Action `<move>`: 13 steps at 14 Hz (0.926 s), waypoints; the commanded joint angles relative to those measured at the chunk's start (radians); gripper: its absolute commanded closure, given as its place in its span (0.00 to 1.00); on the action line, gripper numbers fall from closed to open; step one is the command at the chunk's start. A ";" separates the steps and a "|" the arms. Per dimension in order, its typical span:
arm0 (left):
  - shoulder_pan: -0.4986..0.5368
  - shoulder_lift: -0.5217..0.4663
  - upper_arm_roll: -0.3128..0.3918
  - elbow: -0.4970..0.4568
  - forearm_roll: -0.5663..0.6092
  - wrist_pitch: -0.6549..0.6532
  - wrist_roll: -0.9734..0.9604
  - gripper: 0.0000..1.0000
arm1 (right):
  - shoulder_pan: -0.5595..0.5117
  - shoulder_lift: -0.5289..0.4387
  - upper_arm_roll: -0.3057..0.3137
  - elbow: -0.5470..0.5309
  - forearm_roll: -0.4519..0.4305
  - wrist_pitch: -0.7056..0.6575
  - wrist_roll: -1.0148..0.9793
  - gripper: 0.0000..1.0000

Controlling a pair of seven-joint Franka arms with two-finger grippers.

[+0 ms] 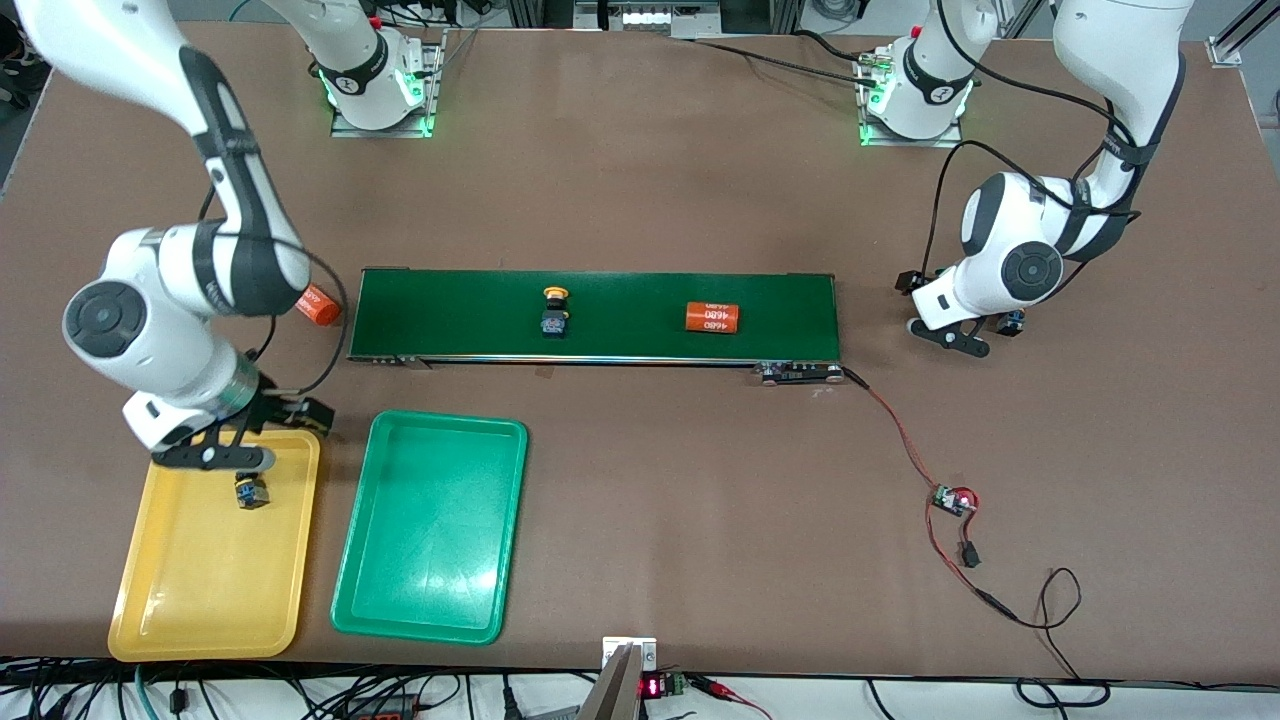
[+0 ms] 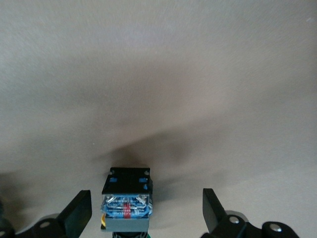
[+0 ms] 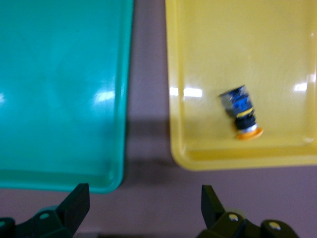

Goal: Sort buttons by color to trays
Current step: 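Grasp a belt button with the right gripper while the left gripper carries button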

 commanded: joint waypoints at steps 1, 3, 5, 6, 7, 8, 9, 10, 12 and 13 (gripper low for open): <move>-0.010 0.002 0.016 -0.006 0.025 0.013 0.021 0.34 | 0.094 -0.120 0.002 -0.148 0.008 -0.022 0.110 0.00; -0.010 -0.004 0.016 -0.003 0.025 0.007 0.012 0.63 | 0.125 -0.153 0.048 -0.200 0.010 -0.062 0.151 0.00; -0.008 -0.031 0.016 0.008 0.025 -0.025 -0.002 0.73 | 0.138 -0.172 0.115 -0.228 0.010 -0.063 0.270 0.00; -0.010 -0.057 0.014 0.026 0.027 -0.054 -0.002 0.76 | 0.143 -0.172 0.143 -0.231 0.010 -0.056 0.324 0.00; -0.011 -0.071 0.010 0.060 0.025 -0.096 0.001 0.76 | 0.152 -0.169 0.161 -0.231 0.008 -0.052 0.367 0.00; -0.014 -0.076 0.001 0.106 0.022 -0.154 0.000 0.76 | 0.164 -0.167 0.166 -0.230 0.008 -0.050 0.383 0.00; -0.030 -0.076 -0.012 0.164 0.013 -0.227 0.000 0.76 | 0.181 -0.166 0.166 -0.230 0.008 -0.049 0.398 0.00; -0.043 -0.073 -0.018 0.218 0.009 -0.292 -0.002 0.76 | 0.194 -0.164 0.166 -0.230 0.008 -0.047 0.423 0.00; -0.064 -0.070 -0.071 0.289 -0.046 -0.354 -0.040 0.76 | 0.217 -0.154 0.166 -0.230 0.008 -0.030 0.473 0.00; -0.064 -0.070 -0.105 0.303 -0.114 -0.354 -0.085 0.76 | 0.220 -0.141 0.166 -0.230 0.010 -0.020 0.495 0.00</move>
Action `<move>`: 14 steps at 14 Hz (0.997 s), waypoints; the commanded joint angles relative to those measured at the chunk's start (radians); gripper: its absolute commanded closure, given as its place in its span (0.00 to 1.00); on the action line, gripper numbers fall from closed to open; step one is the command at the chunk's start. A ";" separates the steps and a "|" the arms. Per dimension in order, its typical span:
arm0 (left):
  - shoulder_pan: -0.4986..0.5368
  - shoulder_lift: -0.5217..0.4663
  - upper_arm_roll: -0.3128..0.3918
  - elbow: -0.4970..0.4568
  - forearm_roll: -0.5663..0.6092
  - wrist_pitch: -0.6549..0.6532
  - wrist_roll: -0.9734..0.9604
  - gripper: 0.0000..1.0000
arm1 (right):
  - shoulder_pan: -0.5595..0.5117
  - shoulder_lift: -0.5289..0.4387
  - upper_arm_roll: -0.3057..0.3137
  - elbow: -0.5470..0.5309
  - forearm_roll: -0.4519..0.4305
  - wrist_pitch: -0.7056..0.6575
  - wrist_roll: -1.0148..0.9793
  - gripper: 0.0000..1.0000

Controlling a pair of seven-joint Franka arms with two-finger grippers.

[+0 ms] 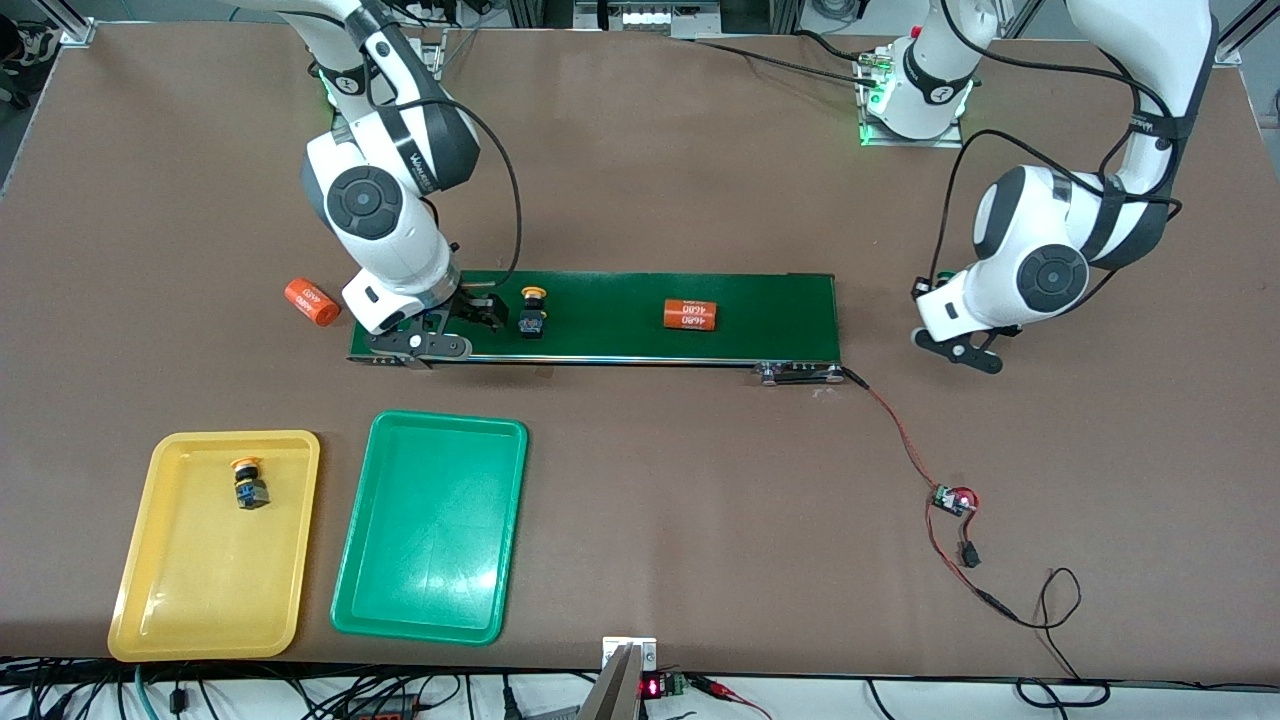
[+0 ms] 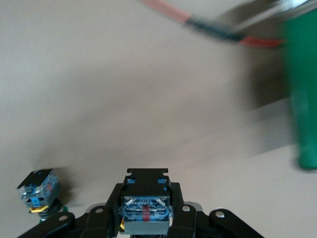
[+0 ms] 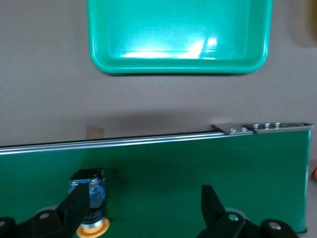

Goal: Sort buttons by color to trays
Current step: 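Grasp a belt button with the right gripper while the left gripper carries button, then carry the button toward the yellow tray while the left gripper releases button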

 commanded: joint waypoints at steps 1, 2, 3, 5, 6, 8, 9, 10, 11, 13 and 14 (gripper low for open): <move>-0.018 0.009 -0.087 0.059 -0.125 -0.037 -0.098 0.76 | 0.024 0.010 -0.001 -0.022 0.009 0.034 0.064 0.00; -0.033 0.027 -0.120 0.078 -0.152 -0.032 -0.164 0.76 | 0.035 0.021 -0.001 -0.022 0.009 0.037 0.075 0.00; -0.046 0.048 -0.131 0.091 -0.154 -0.023 -0.234 0.76 | 0.043 0.030 -0.001 -0.023 0.007 0.051 0.078 0.00; -0.084 0.085 -0.136 0.106 -0.165 0.043 -0.293 0.76 | 0.055 0.050 -0.001 -0.023 0.006 0.076 0.076 0.00; -0.089 0.113 -0.136 0.112 -0.177 0.078 -0.295 0.76 | 0.061 0.062 -0.001 -0.023 0.006 0.094 0.076 0.00; -0.112 0.150 -0.136 0.114 -0.212 0.161 -0.293 0.76 | 0.063 0.084 -0.001 -0.025 0.004 0.113 0.076 0.00; -0.115 0.159 -0.136 0.112 -0.238 0.186 -0.293 0.76 | 0.064 0.091 -0.001 -0.026 0.002 0.117 0.075 0.00; -0.121 0.165 -0.136 0.112 -0.269 0.190 -0.293 0.74 | 0.067 0.094 -0.002 -0.028 0.001 0.125 0.075 0.00; -0.122 0.162 -0.135 0.114 -0.295 0.192 -0.293 0.69 | 0.067 0.102 -0.002 -0.031 -0.002 0.136 0.073 0.00; -0.121 0.148 -0.135 0.114 -0.312 0.186 -0.281 0.00 | 0.067 0.122 -0.004 -0.040 -0.008 0.171 0.070 0.00; -0.115 0.124 -0.135 0.114 -0.312 0.180 -0.284 0.00 | 0.067 0.130 -0.004 -0.045 -0.011 0.186 0.067 0.02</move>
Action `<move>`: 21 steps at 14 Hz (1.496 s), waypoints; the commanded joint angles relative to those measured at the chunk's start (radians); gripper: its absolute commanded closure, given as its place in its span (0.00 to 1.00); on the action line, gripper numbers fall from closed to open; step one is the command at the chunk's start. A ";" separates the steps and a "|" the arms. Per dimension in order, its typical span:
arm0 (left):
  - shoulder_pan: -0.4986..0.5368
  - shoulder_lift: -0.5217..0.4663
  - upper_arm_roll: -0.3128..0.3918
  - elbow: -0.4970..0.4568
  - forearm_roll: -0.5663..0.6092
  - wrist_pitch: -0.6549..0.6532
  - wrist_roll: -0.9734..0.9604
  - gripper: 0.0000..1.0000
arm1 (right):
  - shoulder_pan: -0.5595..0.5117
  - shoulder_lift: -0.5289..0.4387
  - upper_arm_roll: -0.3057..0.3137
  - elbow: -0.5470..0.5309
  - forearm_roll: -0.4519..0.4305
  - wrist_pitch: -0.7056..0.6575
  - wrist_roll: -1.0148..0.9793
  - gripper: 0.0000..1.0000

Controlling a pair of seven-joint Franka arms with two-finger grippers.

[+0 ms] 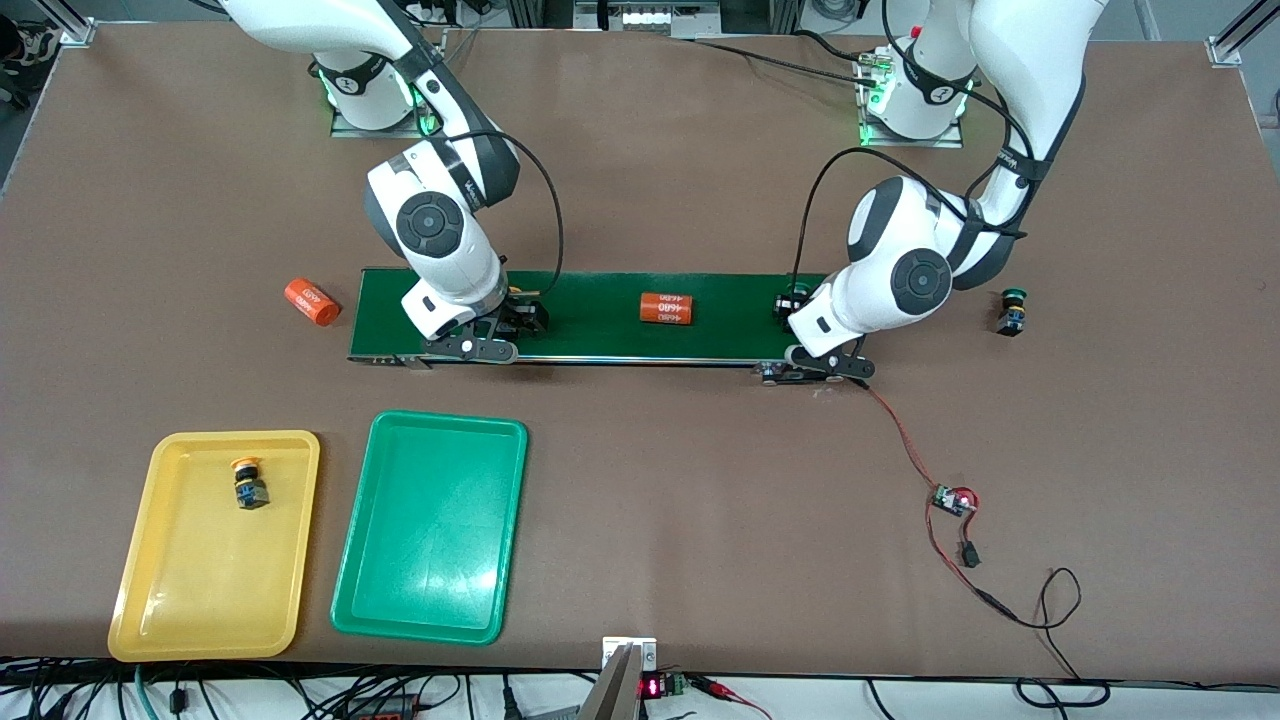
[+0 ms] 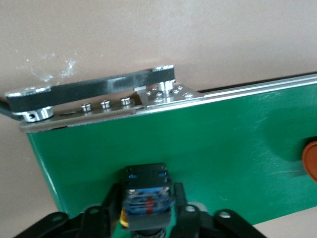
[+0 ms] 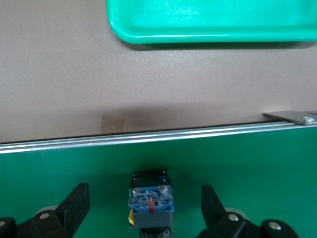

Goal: Sort buttons by color to trays
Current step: 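Carry the button toward the yellow tray while the left gripper releases button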

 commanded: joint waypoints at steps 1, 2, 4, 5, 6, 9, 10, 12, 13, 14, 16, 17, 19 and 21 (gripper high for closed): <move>0.000 -0.070 0.010 0.012 -0.027 -0.029 0.005 0.00 | 0.008 0.015 -0.007 -0.022 -0.009 0.047 0.004 0.11; 0.003 -0.093 0.013 0.015 -0.027 -0.064 0.005 0.00 | 0.008 0.016 -0.009 -0.022 -0.011 0.047 -0.007 0.20; 0.029 -0.115 0.024 0.074 -0.016 -0.191 0.005 0.00 | 0.005 0.021 -0.014 -0.025 -0.011 0.047 -0.039 0.41; 0.034 -0.126 0.051 0.102 -0.014 -0.264 0.007 0.00 | 0.002 0.022 -0.021 -0.028 -0.011 0.047 -0.048 0.53; 0.034 -0.136 0.091 0.111 -0.007 -0.303 0.008 0.00 | 0.003 0.024 -0.029 -0.032 -0.011 0.047 -0.050 0.63; 0.035 -0.158 0.215 0.108 0.085 -0.363 0.014 0.00 | -0.003 0.021 -0.044 -0.033 -0.009 0.036 -0.074 0.82; 0.037 -0.155 0.238 0.101 0.146 -0.365 0.042 0.00 | -0.003 0.010 -0.056 -0.023 -0.009 0.035 -0.103 0.83; 0.052 -0.144 0.277 0.099 0.298 -0.362 0.137 0.00 | -0.009 -0.029 -0.087 0.015 -0.006 -0.034 -0.160 0.85; 0.054 -0.134 0.300 0.097 0.364 -0.360 0.183 0.00 | -0.018 -0.042 -0.098 0.062 -0.002 -0.100 -0.194 0.85; 0.064 -0.111 0.320 0.093 0.415 -0.359 0.218 0.00 | -0.032 -0.051 -0.107 0.114 -0.002 -0.154 -0.232 0.85; 0.099 -0.063 0.338 0.064 0.463 -0.337 0.261 0.00 | -0.073 -0.051 -0.112 0.203 -0.002 -0.208 -0.306 0.85; 0.107 -0.052 0.352 0.036 0.463 -0.307 0.268 0.00 | -0.101 -0.045 -0.112 0.237 -0.002 -0.212 -0.352 0.85; 0.110 -0.049 0.407 -0.057 0.466 -0.151 0.322 0.00 | -0.147 -0.015 -0.113 0.292 -0.003 -0.212 -0.462 0.85; 0.112 -0.049 0.433 -0.148 0.464 -0.017 0.372 0.00 | -0.196 0.034 -0.128 0.348 -0.003 -0.203 -0.571 0.85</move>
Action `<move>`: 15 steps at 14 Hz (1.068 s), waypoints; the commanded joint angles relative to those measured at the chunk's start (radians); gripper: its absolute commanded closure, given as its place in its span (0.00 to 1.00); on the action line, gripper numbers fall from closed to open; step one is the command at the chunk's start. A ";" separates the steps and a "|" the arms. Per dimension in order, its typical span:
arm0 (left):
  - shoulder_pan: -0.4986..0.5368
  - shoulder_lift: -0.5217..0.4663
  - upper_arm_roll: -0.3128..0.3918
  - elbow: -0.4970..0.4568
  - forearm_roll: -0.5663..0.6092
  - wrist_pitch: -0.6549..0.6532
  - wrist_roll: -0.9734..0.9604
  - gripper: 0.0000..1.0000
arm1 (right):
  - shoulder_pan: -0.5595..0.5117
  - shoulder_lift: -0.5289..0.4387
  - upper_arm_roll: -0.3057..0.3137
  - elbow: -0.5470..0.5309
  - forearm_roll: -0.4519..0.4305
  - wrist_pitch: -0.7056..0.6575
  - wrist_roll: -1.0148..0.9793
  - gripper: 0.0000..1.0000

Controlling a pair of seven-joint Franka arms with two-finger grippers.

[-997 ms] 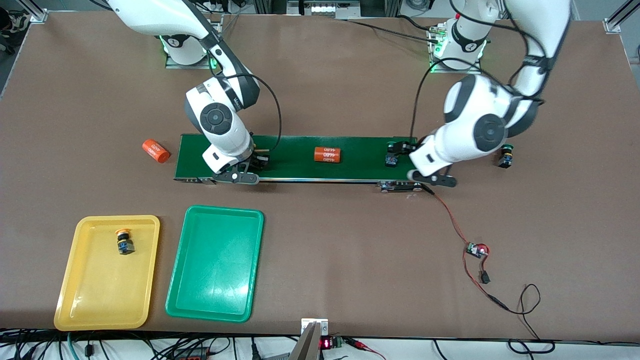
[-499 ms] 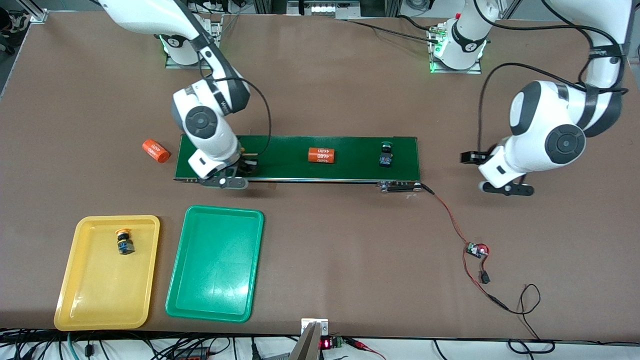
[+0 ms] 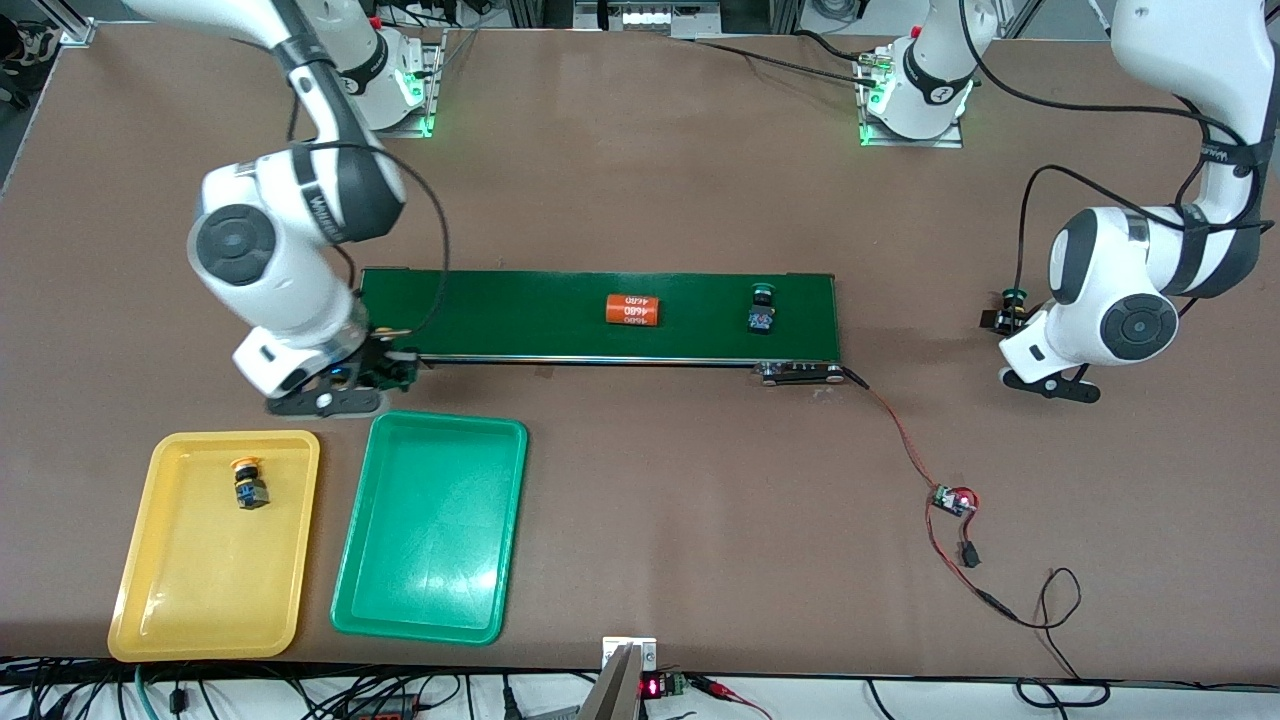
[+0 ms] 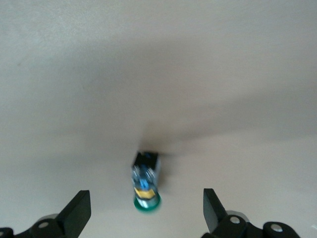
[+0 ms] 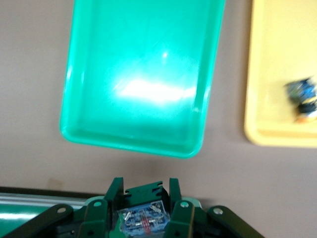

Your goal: Sort buttons by color to trays

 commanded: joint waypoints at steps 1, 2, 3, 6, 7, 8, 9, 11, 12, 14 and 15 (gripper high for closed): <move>-0.001 -0.025 0.028 -0.121 0.019 0.122 0.048 0.00 | -0.070 0.103 -0.005 0.095 0.002 0.002 -0.159 0.85; 0.006 -0.025 0.028 -0.130 0.017 0.125 0.048 0.00 | -0.100 0.133 -0.005 0.107 0.002 0.032 -0.218 0.85; 0.006 -0.022 0.028 -0.139 0.010 0.125 0.047 0.00 | -0.127 0.154 -0.005 0.112 0.002 0.081 -0.277 0.85; 0.006 -0.007 0.029 -0.158 0.007 0.128 0.047 0.02 | -0.186 0.206 -0.005 0.118 -0.001 0.184 -0.400 0.85; 0.006 0.001 0.031 -0.158 0.007 0.140 0.048 0.06 | -0.201 0.225 -0.005 0.130 -0.003 0.215 -0.432 0.85; 0.006 0.009 0.034 -0.158 0.007 0.164 0.051 0.13 | -0.212 0.248 -0.007 0.141 -0.006 0.238 -0.472 0.85; 0.006 0.024 0.037 -0.158 0.007 0.183 0.054 0.23 | -0.233 0.269 -0.007 0.144 -0.013 0.267 -0.516 0.85; 0.006 0.039 0.037 -0.158 0.007 0.191 0.056 0.46 | -0.262 0.314 -0.008 0.144 -0.045 0.374 -0.579 0.85; 0.006 0.039 0.037 -0.158 0.007 0.192 0.057 0.55 | -0.275 0.334 -0.008 0.144 -0.068 0.410 -0.593 0.85; 0.006 0.035 0.037 -0.156 0.007 0.191 0.059 0.71 | -0.285 0.373 -0.019 0.146 -0.102 0.486 -0.598 0.85; 0.005 0.032 0.037 -0.155 0.007 0.185 0.051 0.77 | -0.290 0.390 -0.022 0.146 -0.113 0.518 -0.598 0.85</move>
